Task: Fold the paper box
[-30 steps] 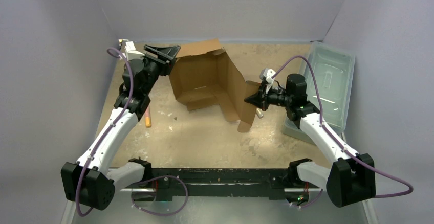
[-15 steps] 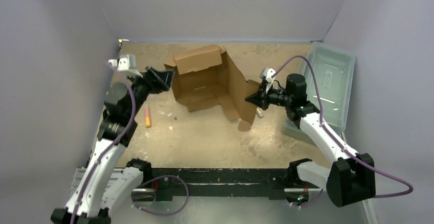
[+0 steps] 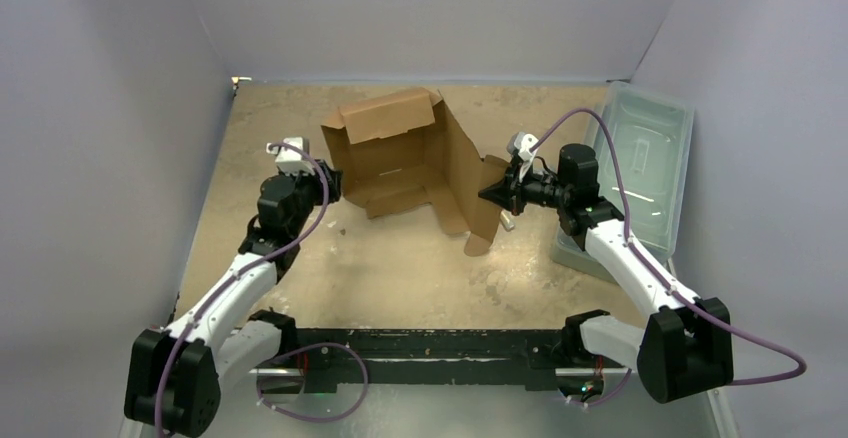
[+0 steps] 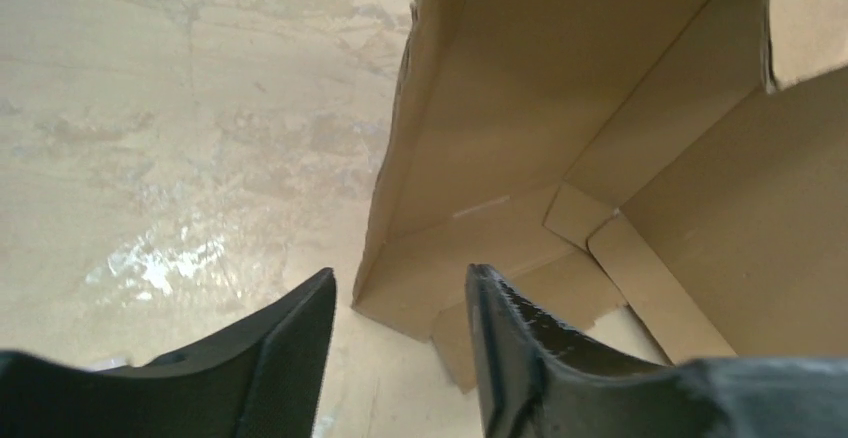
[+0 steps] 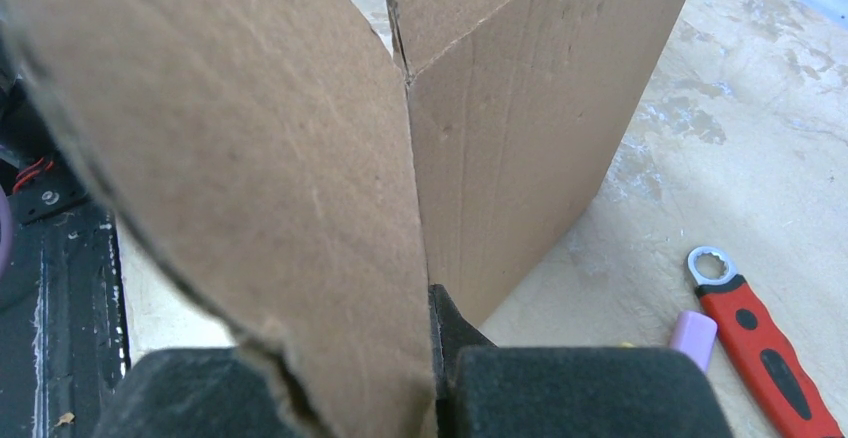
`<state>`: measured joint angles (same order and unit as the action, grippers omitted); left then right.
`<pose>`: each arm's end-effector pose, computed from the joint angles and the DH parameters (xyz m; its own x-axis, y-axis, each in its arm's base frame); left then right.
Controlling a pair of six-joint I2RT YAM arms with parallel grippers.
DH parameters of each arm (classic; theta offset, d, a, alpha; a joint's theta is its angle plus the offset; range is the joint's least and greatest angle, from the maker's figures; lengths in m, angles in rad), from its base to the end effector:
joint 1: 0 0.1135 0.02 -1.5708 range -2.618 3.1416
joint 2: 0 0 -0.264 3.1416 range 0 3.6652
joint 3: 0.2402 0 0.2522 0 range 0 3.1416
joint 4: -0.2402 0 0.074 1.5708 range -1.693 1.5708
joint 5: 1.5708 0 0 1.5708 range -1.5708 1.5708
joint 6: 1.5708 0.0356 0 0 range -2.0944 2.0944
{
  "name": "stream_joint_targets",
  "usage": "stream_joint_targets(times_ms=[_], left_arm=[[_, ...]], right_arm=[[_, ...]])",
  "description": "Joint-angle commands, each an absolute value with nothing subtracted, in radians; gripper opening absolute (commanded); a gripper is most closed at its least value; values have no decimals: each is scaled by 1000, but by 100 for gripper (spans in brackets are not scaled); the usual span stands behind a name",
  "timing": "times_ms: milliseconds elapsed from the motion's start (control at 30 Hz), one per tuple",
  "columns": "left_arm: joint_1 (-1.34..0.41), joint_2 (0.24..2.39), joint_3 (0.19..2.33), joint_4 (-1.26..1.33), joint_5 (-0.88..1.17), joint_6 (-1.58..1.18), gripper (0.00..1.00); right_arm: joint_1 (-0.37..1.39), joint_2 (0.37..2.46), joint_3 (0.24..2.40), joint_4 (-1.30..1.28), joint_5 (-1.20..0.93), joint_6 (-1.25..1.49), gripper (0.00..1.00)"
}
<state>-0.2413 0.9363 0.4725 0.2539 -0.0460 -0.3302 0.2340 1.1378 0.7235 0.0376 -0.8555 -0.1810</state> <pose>0.2107 -0.0502 0.2474 -0.2546 -0.2709 -0.9283 0.1189 0.9439 -0.3080 0.2351 0.0837 0.2736 -0.2017 -0.1694 -0.9647 -0.8857 0.4521 0.1058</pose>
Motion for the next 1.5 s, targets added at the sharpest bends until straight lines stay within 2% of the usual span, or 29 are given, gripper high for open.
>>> stream_joint_targets(times_ms=[0, 67, 367, 533, 600, 700, 733, 900, 1067, 1333, 1467], left_arm=[[-230, 1011, 494, 500, -94, -274, 45], [-229, 1045, 496, 539, -98, -273, 42], [-215, 1171, 540, 658, -34, -270, 42], [-214, 1185, 607, 603, -54, -286, 41], [-213, 1180, 627, 577, -77, -314, 34], [-213, 1172, 639, 563, -55, -339, 3], [-213, 1170, 641, 561, -34, -341, 0], [-218, 1176, 638, 570, 47, -395, 0], [-277, 1169, 629, 575, 4, -381, 0], [-420, 1226, 714, 472, -216, -255, 0], [-426, 1209, 726, 411, -418, -212, 0]], right_arm=[[229, 1143, 744, 38, -875, -162, 0], [227, 1144, 746, 38, -877, -162, 0], [228, 1146, 746, 40, -879, -160, 0], [229, 1148, 745, 39, -877, -161, 0], [229, 1151, 745, 41, -877, -161, 0], [230, 1155, 746, 41, -879, -161, 0], [229, 1155, 746, 41, -880, -161, 0], [229, 1151, 743, 43, -891, -158, 0], [233, 1146, 736, 55, -959, -155, 0], [259, 1131, 731, 50, -1105, -180, 0], [262, 1124, 739, 19, -1109, -214, 0]])
